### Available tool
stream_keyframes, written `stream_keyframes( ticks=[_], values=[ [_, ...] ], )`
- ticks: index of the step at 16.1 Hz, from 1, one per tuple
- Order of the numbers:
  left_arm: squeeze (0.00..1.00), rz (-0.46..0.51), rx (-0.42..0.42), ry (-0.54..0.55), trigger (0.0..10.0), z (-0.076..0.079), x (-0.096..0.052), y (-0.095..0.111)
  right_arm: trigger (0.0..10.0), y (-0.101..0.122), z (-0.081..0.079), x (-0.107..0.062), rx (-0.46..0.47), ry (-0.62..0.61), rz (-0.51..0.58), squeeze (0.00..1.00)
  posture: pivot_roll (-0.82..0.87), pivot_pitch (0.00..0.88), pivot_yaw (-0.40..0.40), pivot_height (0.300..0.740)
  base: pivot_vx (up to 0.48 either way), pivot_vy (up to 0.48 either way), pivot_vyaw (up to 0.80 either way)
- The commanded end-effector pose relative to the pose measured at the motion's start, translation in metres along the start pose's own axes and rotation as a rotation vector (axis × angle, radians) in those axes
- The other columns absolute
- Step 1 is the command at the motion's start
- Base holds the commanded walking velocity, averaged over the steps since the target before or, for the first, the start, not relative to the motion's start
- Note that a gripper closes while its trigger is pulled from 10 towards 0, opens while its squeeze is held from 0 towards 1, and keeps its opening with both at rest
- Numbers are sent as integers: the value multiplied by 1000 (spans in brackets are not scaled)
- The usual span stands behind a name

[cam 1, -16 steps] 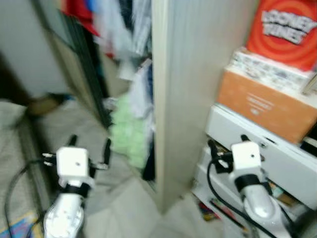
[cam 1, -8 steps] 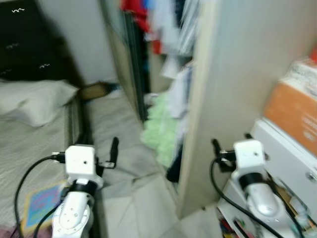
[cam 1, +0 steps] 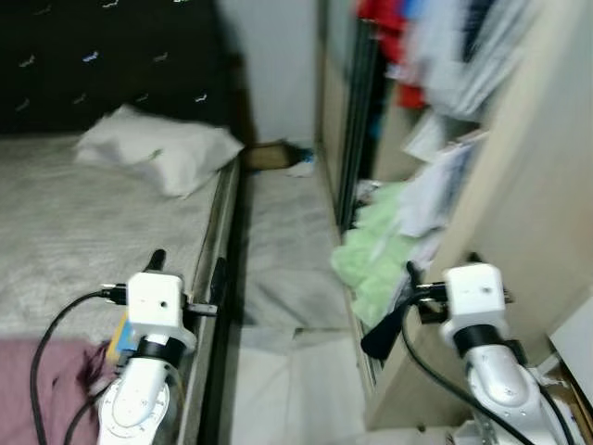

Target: Clean up the room

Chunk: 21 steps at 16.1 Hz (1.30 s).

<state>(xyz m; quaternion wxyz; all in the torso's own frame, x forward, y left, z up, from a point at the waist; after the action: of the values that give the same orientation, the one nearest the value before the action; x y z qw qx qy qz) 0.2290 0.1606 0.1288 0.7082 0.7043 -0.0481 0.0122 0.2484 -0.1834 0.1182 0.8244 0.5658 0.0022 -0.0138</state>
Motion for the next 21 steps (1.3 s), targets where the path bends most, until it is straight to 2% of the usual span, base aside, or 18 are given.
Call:
stream_keyframes(
  ticks=[1,7,10,12,14,16,19,21],
  values=[
    [0,-3,11,-6,10000,1,1,0,10000,10,-9,4,5,58,44,0,5,0,-13,740,0,0,800],
    [0,-8,10,-24,10000,4,0,-1,10000,9,-11,4,3,69,42,0,7,5,-18,740,0,0,800],
    [0,-19,9,-25,10000,4,0,-3,10000,7,-4,2,-14,31,32,0,4,12,-15,740,0,0,0],
    [0,-18,10,-29,10000,4,1,-2,10000,5,4,-10,-33,30,32,0,1,14,-12,740,0,0,0],
    [0,-19,10,-33,10000,4,2,-2,10000,3,8,-23,-83,47,36,0,-4,17,-8,740,0,0,0],
    [0,-18,12,-38,10000,4,4,-1,10000,-3,19,-40,-131,16,2,0,-12,21,-1,740,0,0,0],
    [0,-17,12,-45,10000,2,7,-1,10000,-9,31,-55,-127,-41,-47,0,-41,23,21,740,0,0,0],
    [0,-15,12,-59,10000,4,9,-2,10000,-7,29,-56,-106,-20,-30,0,-47,19,26,740,0,0,0]
  ],
)
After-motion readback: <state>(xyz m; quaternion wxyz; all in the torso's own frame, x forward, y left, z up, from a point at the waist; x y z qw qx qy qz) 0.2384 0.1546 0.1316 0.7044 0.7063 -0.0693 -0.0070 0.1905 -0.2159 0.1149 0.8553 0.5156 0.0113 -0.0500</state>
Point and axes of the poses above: a point about 5 cm out from each wrist's last joint towards the gripper, its own x axis pointing out of the wrist towards the gripper, its own y axis along the axis of the wrist's last joint, z = x × y, the point moved 1 cm from there along x, pointing out of the wrist towards the gripper, and after that the axes turned 5 degrees about -x, right-handed, at the moved point
